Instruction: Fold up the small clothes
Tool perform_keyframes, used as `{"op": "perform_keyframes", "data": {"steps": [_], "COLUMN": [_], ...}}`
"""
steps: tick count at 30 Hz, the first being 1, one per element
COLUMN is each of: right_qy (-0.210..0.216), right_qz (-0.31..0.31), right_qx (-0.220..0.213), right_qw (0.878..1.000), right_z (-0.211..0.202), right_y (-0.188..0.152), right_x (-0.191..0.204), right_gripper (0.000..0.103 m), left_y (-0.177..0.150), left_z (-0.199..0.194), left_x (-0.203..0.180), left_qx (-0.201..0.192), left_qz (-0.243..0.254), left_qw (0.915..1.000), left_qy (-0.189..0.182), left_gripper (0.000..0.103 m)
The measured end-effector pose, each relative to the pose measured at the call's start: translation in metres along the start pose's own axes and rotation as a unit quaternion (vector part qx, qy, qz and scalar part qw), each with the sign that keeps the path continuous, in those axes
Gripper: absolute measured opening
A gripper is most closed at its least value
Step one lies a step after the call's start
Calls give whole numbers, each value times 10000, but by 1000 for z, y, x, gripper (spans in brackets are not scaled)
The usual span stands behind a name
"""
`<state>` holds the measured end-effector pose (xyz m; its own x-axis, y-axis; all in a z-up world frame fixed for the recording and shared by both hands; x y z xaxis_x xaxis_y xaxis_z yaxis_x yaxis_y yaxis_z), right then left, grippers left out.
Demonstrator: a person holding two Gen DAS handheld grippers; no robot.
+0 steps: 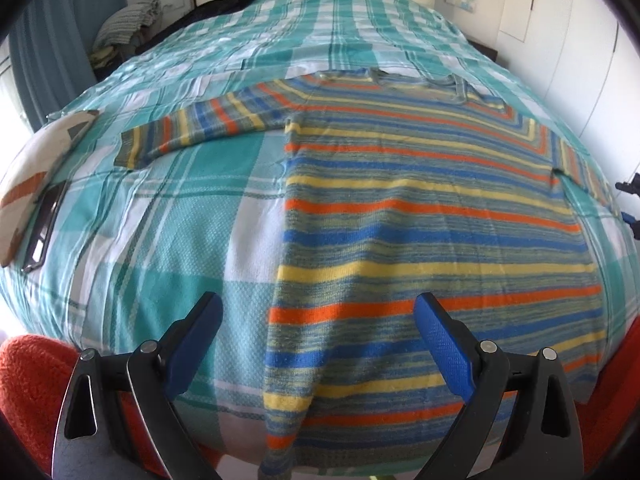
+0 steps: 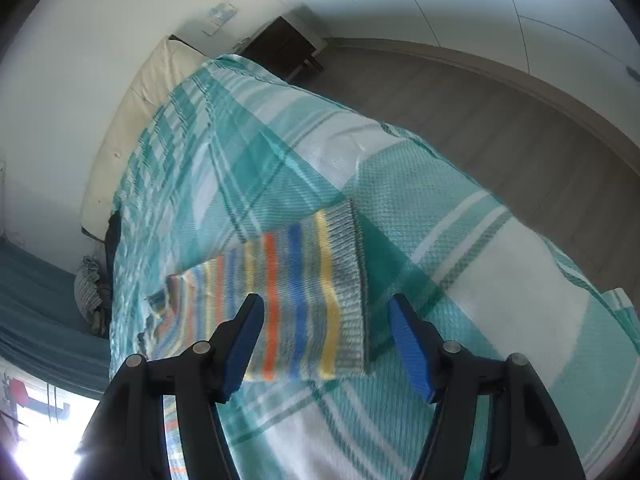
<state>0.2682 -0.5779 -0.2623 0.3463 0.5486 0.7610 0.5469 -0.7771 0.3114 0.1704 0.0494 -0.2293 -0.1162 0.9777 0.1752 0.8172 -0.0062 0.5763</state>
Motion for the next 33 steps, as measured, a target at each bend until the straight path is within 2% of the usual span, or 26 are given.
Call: {"op": "perform_keyframes", "data": {"steps": [2, 3, 4, 5, 7, 10, 11, 14, 17, 18, 19, 21, 22, 23, 27, 30, 33], "right_qy": [-40, -100, -194, -371, -549, -388, -185, 537, 1152, 1265, 1416, 1613, 1615, 1677, 1857, 1567, 1315], "right_qz": [-64, -105, -165, -215, -352, -1197, -1614, -2299, -2909, -3016, -3142, -3265, -3160, -3010, -2734, -2698, -2585], "right_qx": [47, 99, 198, 286, 214, 34, 78, 410, 899, 1024, 1189, 1583, 1785, 1912, 1786, 1760, 2069], "right_qw": [10000, 9998, 9995, 9987, 9976, 9920, 9867, 9709, 9455, 9394, 9312, 9178, 9177, 9191, 9267, 9337, 9344], "right_z": [13, 18, 24, 30, 29, 18, 18, 34, 70, 82, 97, 126, 140, 151, 141, 135, 131], "right_y": [-1, -3, -5, -6, -2, 4, 0, -22, -68, -82, -99, -131, -143, -154, -160, -153, -160], "right_x": [-2, -2, -1, -1, 13, 84, 125, 220, 309, 325, 343, 360, 361, 360, 338, 308, 269], "right_gripper": [62, 56, 19, 6, 5, 5, 5, 5, 5, 5, 7, 28, 62, 70, 70, 70, 70], "left_y": [-4, -6, -8, -9, -8, -7, -6, -1, 3, 3, 3, 0, -1, -2, -2, 0, 0], "left_z": [5, 6, 8, 10, 9, 7, 7, 7, 4, 3, 3, 5, 7, 7, 6, 9, 12], "left_x": [0, 0, 0, 0, 1, 3, 3, 2, 6, 7, 10, 14, 17, 19, 25, 23, 12], "left_qx": [50, 73, 122, 154, 91, -10, -12, -84, -224, -241, -251, -186, -134, -119, -141, -65, -16], "left_qz": [98, 108, 112, 111, 74, 57, 66, 101, 101, 85, 66, 27, 0, -32, -162, -219, -133], "left_qw": [9999, 9999, 9998, 9998, 9999, 10000, 10000, 9999, 9997, 9997, 9996, 9998, 9999, 9998, 9997, 9997, 9999], "left_qy": [72, 90, 86, 73, 36, 15, -17, -91, 6, 30, 51, 75, 102, 123, 99, 9, -61], "left_gripper": [97, 97, 97, 97, 97, 97, 97, 97, 97, 97, 97, 97, 97, 97, 97, 97, 97]}}
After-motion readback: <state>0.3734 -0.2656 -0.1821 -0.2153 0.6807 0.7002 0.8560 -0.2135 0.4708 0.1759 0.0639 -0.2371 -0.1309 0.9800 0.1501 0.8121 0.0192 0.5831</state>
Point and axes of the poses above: each gripper's, at about its wrist camera, not at the fingertips, and z roughly the way its jaws point, x to its left, y to its top, the point moved 5 cm from there along z, roughly the way its jaws point, and after that the axes turned 13 degrees about y, right-handed, at the moved point
